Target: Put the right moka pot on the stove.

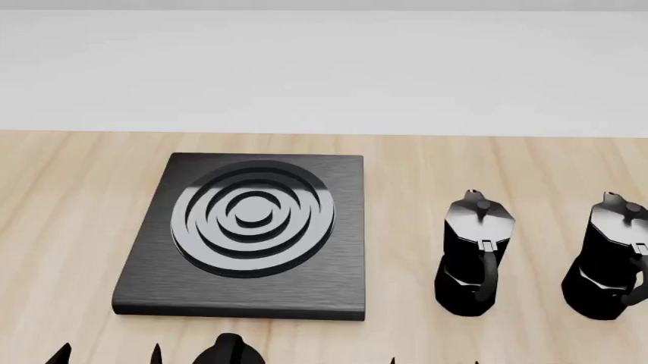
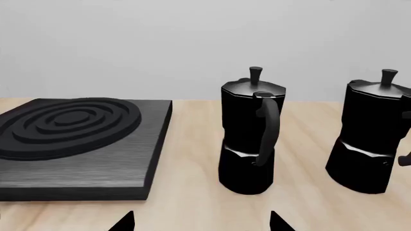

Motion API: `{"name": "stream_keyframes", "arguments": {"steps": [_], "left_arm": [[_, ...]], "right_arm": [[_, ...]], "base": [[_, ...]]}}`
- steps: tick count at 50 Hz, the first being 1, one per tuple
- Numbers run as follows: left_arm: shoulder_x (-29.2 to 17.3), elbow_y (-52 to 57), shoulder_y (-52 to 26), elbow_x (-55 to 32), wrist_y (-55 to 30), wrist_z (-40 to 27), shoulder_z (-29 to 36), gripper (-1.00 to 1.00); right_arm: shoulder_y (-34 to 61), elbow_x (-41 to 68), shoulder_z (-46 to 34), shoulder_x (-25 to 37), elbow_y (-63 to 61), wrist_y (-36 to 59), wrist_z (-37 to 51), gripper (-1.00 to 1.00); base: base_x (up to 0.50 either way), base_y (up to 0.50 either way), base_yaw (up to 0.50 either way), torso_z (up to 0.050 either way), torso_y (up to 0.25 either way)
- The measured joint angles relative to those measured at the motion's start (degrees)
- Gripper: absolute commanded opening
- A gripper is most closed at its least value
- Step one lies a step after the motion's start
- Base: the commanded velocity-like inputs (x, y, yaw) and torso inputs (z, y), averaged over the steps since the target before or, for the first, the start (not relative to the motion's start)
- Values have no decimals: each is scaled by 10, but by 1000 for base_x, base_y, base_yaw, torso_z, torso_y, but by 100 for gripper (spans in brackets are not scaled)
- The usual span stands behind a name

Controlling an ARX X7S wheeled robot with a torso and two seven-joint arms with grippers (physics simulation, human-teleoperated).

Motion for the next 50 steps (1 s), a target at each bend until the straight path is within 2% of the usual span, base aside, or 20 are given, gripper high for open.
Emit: {"name": "stream_keyframes", "arguments": {"steps": [9,33,50], "left_arm": [[-10,38,7,-8,-30,-6,2,100],[-85,351,-11,-107,-264,-63,-41,100],[-103,417,-24,-138,-316,-80,-56,100]], "right_arm": [[-4,2,-2,9,-34,26,7,100],[-10,29,10,54,-246,194,52,100],[-8,35,11,63,-289,233,63,100]], "base": [[0,0,0,0,1],[0,0,0,0,0],[0,0,0,0,0]]}}
